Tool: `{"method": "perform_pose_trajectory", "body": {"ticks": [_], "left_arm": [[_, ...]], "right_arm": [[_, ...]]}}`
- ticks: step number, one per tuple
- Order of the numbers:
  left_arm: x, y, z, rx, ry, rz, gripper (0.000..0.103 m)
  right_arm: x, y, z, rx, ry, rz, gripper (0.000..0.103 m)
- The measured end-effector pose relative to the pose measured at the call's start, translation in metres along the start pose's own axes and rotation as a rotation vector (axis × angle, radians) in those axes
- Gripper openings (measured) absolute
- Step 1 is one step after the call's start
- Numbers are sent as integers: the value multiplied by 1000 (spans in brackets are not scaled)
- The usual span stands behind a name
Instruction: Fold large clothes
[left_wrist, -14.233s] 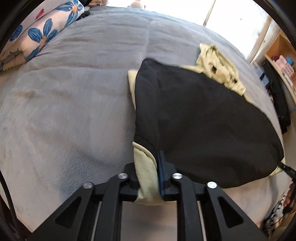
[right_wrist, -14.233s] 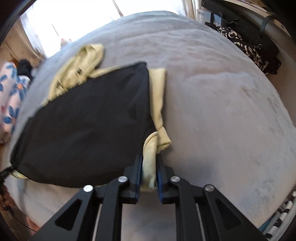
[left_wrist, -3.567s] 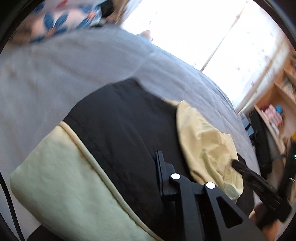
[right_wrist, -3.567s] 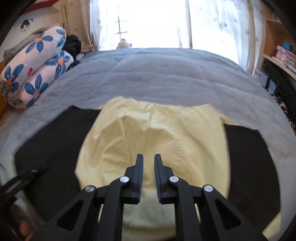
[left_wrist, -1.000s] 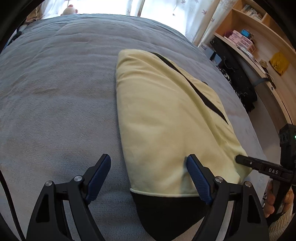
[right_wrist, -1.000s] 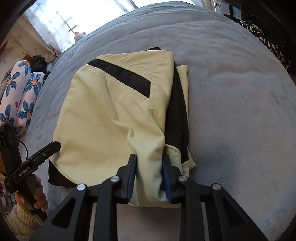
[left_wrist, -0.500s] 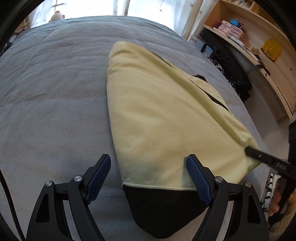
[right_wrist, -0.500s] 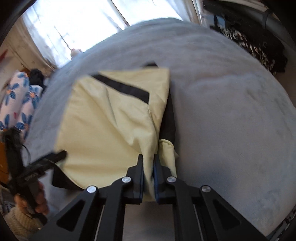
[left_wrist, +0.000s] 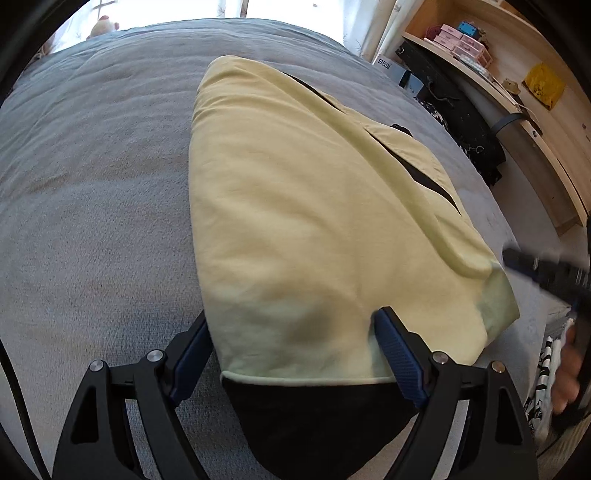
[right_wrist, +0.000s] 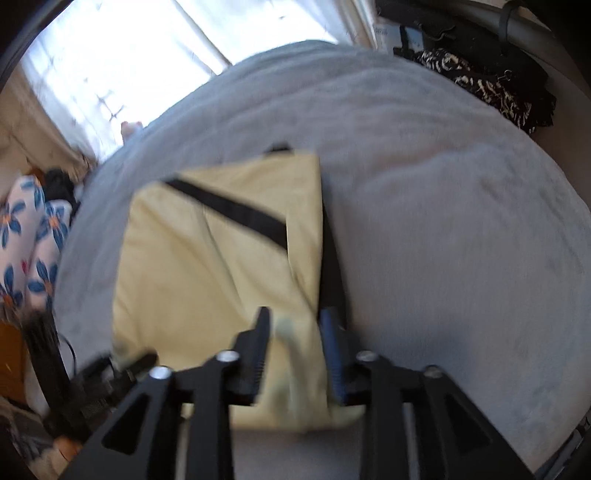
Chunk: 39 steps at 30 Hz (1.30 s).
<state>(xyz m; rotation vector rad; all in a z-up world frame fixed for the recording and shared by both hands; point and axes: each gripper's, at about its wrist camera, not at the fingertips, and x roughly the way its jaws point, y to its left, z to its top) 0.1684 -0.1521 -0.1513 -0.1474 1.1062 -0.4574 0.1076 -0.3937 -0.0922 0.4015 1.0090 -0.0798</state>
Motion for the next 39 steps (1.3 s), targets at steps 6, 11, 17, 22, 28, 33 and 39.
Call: {"method": "perform_pose_trajectory", "body": {"ticks": [6, 11, 17, 22, 28, 33, 39], "left_arm": [[-11, 9, 17, -46, 1, -47, 85], [-18, 24, 42, -90, -52, -52, 84], [-4, 29, 68, -97, -57, -18, 84], [12, 30, 71, -91, -29, -6, 83], [25, 37, 68, -138, -7, -46, 83], [11, 37, 64, -117, -20, -8, 83], [-21, 32, 60, -84, -77, 23, 83]], "right_arm": [[35, -11, 54, 96, -8, 39, 42], [77, -8, 86, 95, 37, 15, 42], [107, 3, 92, 21, 77, -56, 5], [94, 1, 102, -9, -49, -159, 0], [139, -5, 93, -53, 48, -241, 0], [109, -6, 99, -1, 45, -184, 3], [52, 8, 90, -18, -9, -112, 3]]}}
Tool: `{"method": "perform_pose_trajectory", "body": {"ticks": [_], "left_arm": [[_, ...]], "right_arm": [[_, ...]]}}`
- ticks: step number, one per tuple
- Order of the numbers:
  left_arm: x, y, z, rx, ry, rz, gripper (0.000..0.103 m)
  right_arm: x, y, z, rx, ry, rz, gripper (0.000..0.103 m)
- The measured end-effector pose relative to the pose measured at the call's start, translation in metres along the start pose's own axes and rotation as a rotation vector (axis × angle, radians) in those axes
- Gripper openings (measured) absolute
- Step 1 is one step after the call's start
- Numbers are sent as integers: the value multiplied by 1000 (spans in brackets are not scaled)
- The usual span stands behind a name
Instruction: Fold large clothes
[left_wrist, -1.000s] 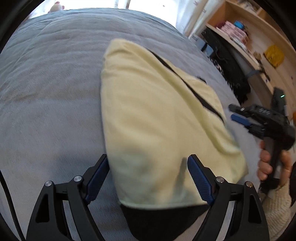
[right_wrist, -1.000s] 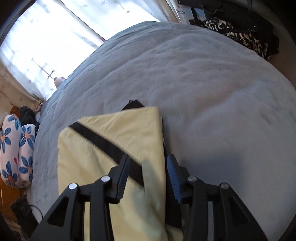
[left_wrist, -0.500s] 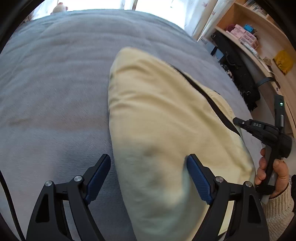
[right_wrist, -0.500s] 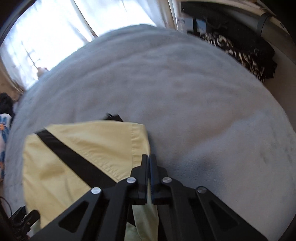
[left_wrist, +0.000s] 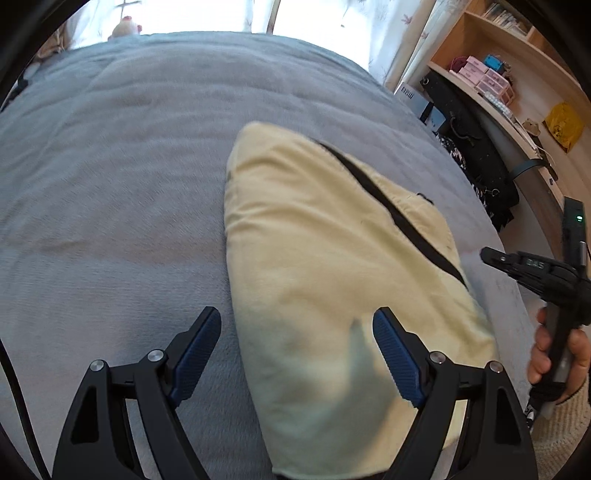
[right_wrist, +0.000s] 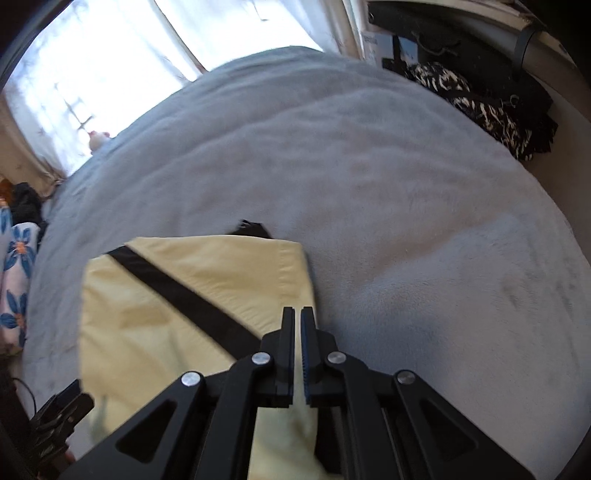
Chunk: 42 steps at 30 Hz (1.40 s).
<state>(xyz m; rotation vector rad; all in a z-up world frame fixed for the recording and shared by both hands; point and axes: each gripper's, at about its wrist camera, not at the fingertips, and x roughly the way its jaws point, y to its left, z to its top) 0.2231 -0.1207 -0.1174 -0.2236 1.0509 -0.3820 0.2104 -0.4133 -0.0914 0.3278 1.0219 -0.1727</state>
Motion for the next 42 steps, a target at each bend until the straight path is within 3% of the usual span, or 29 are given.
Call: {"method": "perform_pose_trajectory", "body": {"ticks": [15, 16, 18, 19, 20, 27, 31, 36, 42], "left_arm": [[-82, -14, -16, 35, -38, 94, 83], [-85, -15, -18, 40, -28, 90, 83], [-88, -18, -20, 51, -9, 78, 86], [-89, -19, -22, 56, 3, 69, 88], [-91, -20, -25, 58, 10, 67, 91], [-88, -22, -29, 37, 61, 29, 92], [-82, -25, -29, 38, 92, 23, 92], [-69, -25, -27, 16, 127, 20, 92], [-38, -16, -22, -48, 195, -54, 92]], "right_arm": [[-59, 29, -62, -110, 55, 100, 3], [-61, 29, -65, -110, 62, 113, 6], [-64, 30, -71, -116, 78, 131, 22], [-66, 30, -73, -119, 79, 129, 37], [-68, 30, -75, -124, 77, 125, 46], [-70, 18, -78, -131, 119, 109, 50], [-66, 5, -76, -114, 148, 110, 60], [-55, -14, -70, -73, 192, 120, 60], [-30, -31, -60, -30, 228, 166, 60]]}}
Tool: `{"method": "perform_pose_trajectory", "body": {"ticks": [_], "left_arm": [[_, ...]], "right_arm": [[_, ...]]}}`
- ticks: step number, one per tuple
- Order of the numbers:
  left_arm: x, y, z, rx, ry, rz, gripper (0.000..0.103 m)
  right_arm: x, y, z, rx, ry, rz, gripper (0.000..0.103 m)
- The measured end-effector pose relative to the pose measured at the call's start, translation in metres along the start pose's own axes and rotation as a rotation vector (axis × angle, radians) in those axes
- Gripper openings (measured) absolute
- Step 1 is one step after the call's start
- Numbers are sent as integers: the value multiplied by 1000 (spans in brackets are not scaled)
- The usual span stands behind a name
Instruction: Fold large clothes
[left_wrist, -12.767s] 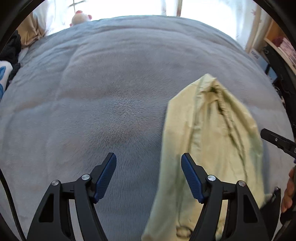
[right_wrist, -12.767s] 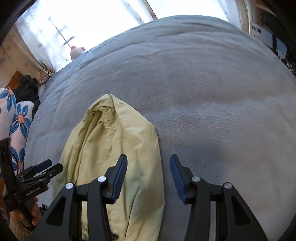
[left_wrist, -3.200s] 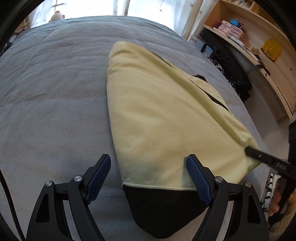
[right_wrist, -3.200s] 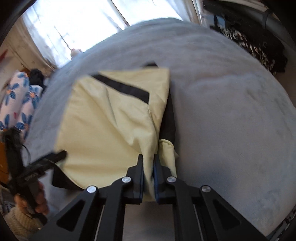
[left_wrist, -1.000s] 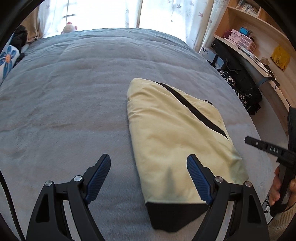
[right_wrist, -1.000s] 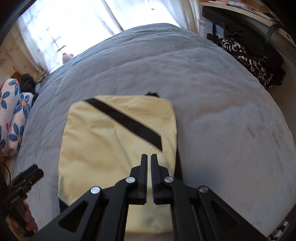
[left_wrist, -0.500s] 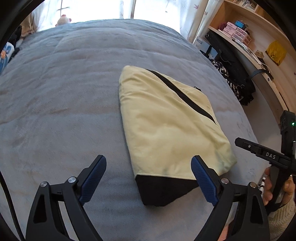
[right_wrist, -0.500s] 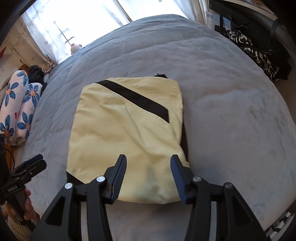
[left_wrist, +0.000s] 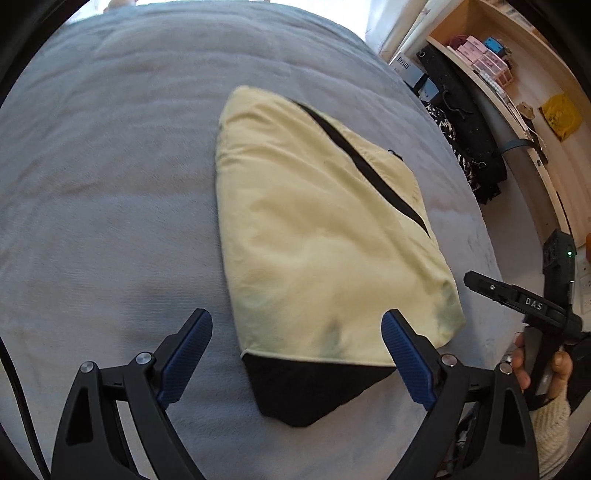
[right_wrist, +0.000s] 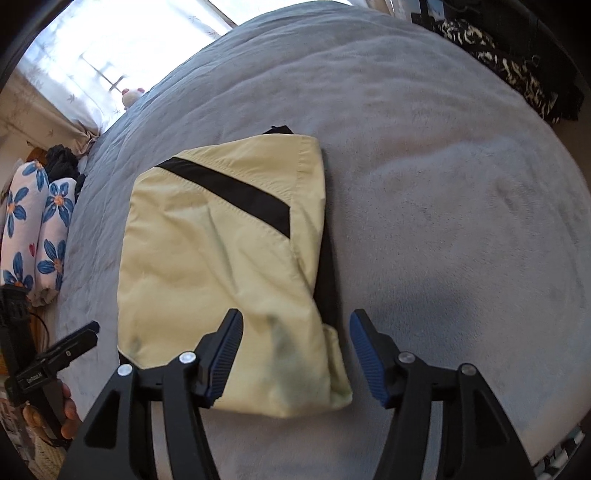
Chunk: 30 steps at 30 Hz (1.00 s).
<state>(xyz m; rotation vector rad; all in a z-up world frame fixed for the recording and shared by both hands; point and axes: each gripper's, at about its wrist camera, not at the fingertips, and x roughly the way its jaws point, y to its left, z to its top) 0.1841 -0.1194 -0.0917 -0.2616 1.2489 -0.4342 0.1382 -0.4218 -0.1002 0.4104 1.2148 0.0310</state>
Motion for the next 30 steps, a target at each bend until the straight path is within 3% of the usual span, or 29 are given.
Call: {"method": "perform_pose_trajectory", "body": {"ticks": [8, 11, 16, 18, 27, 29, 30], "left_arm": [[48, 14, 9, -59, 45, -76, 92], [60, 17, 10, -62, 42, -79, 92], [80, 24, 13, -102, 55, -126, 92], [82, 26, 15, -104, 46, -134, 92], [95, 25, 22, -111, 31, -157, 94], [97, 25, 25, -125, 32, -165, 94], [98, 24, 27, -132, 35, -166, 94]], "right_arm": [[53, -25, 24, 45, 95, 94, 60], [74, -34, 28, 64, 133, 177, 60], [93, -38, 36, 78, 116, 355, 62], [99, -32, 39, 56, 115, 385, 62], [112, -10, 51, 0, 106, 394, 59], [112, -5, 51, -1, 93, 370, 42], [111, -6, 51, 5, 94, 363, 39]]}}
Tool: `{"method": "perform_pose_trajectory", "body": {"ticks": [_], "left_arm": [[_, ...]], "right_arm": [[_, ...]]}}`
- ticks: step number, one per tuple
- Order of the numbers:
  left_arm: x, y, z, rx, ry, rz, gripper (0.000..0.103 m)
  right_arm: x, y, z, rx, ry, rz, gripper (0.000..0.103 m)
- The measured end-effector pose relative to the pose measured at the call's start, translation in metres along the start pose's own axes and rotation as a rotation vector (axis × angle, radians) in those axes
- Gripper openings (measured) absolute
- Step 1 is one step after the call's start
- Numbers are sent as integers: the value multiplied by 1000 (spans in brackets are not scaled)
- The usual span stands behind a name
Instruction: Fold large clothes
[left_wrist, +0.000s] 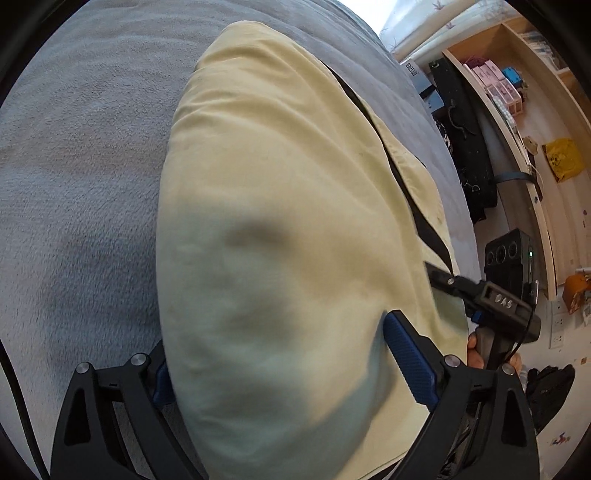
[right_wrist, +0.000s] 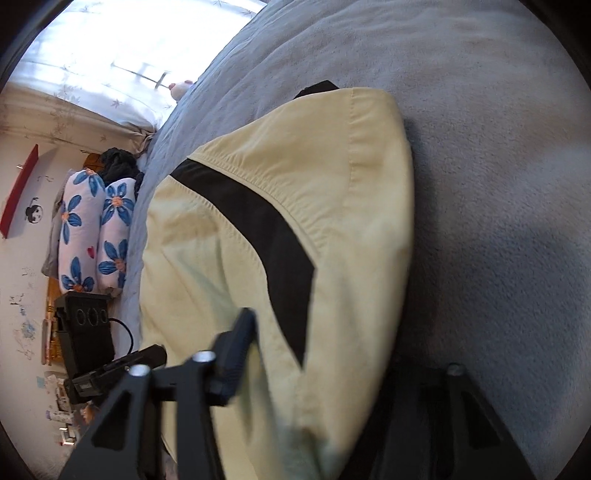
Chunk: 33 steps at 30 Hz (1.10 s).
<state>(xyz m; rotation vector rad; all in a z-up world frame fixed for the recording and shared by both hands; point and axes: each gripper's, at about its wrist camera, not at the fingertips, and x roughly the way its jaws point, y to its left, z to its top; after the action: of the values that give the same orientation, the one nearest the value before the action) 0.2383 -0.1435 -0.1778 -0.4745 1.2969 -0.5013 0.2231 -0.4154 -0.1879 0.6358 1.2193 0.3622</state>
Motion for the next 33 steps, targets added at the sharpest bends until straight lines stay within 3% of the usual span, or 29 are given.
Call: {"method": "perform_pose_trajectory", "body": {"ticks": [2, 4, 6, 9, 17, 23, 27, 33], "left_arm": [[0, -5, 2, 0, -7, 6, 89], [-4, -11, 2, 26, -26, 25, 79], [-12, -15, 0, 55, -48, 29, 58], [-31, -19, -4, 80, -81, 20, 40], [-92, -15, -29, 134, -150, 94, 38], [-159, 31, -42, 84, -154, 107, 37], [-210, 59, -40, 76, -200, 156, 37], [-272, 96, -6, 68, -280, 216, 37]], "right_arm": [[-2, 7, -2, 7, -12, -5, 22], [-5, 16, -4, -13, -25, -30, 15], [-10, 33, -8, -50, -48, -75, 13], [-20, 61, -14, -93, -81, -103, 11], [-21, 145, -51, -214, -94, -185, 10], [-1, 211, -78, -258, -71, -103, 10], [19, 263, -85, -320, -63, -59, 10], [54, 340, -63, -389, -70, 11, 10]]}}
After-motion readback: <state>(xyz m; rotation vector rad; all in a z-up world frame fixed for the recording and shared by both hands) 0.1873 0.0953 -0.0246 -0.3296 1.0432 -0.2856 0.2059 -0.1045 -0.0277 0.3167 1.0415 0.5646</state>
